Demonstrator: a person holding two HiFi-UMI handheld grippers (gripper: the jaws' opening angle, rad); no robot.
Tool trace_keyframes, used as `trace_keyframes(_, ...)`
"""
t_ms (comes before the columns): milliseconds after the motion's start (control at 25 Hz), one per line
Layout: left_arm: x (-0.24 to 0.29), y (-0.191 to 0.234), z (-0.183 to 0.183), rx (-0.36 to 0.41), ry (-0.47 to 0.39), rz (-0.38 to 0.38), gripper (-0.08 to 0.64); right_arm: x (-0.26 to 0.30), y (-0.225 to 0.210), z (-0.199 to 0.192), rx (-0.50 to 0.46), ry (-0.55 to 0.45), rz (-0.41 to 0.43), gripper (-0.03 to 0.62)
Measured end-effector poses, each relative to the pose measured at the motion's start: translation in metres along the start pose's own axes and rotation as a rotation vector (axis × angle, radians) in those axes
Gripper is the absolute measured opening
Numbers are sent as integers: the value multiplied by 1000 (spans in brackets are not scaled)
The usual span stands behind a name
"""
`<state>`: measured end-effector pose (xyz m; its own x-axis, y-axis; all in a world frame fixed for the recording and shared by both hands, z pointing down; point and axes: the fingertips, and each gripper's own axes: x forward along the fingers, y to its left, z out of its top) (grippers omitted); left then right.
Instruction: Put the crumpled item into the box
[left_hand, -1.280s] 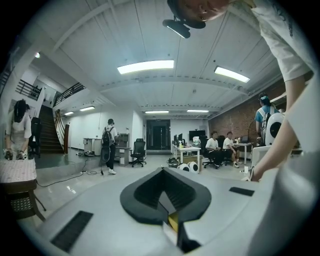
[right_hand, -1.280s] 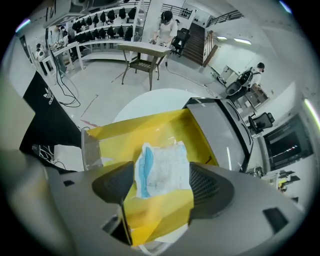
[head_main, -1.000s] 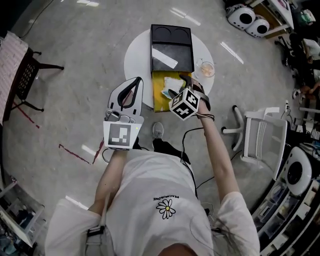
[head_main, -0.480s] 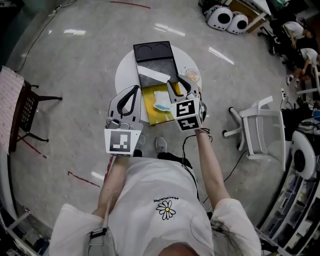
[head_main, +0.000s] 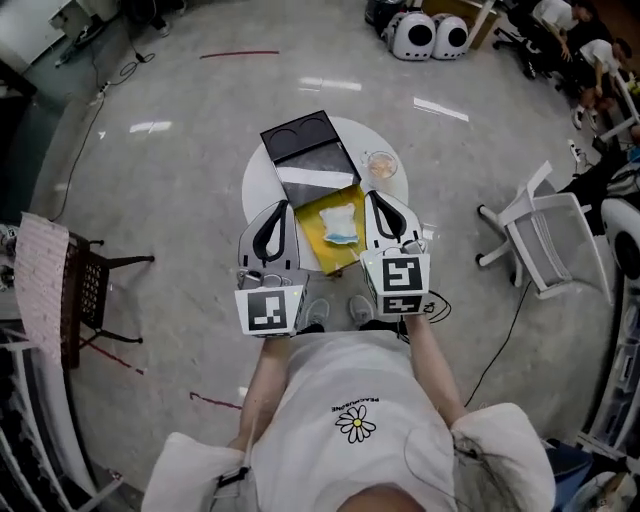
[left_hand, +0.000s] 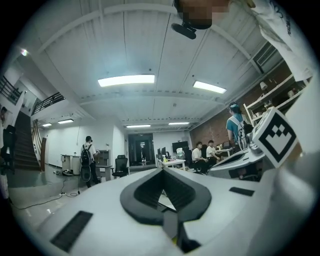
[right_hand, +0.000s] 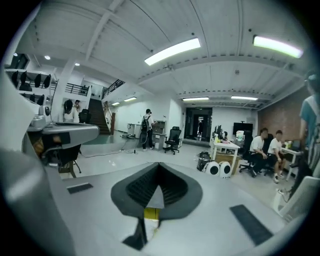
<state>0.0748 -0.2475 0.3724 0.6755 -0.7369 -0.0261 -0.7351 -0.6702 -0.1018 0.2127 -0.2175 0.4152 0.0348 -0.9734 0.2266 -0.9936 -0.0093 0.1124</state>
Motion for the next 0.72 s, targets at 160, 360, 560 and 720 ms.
trace_keyframes(160,2,-3,-2,13,-14,-2,0,-21,-13,-4,49,-28,-48,3)
trace_keyframes(360,4,-6,0,23,-25,-15,0,-35,-22,-17,86,-9,-83,3)
trace_keyframes(560,8,-12,0,26,-14,-33,0,-39,-28,-18,94,-11,-103,3)
trace_keyframes(720,11,-17,3,25,-19,-46,0,-39,-29,-14,79,-18,-102,3)
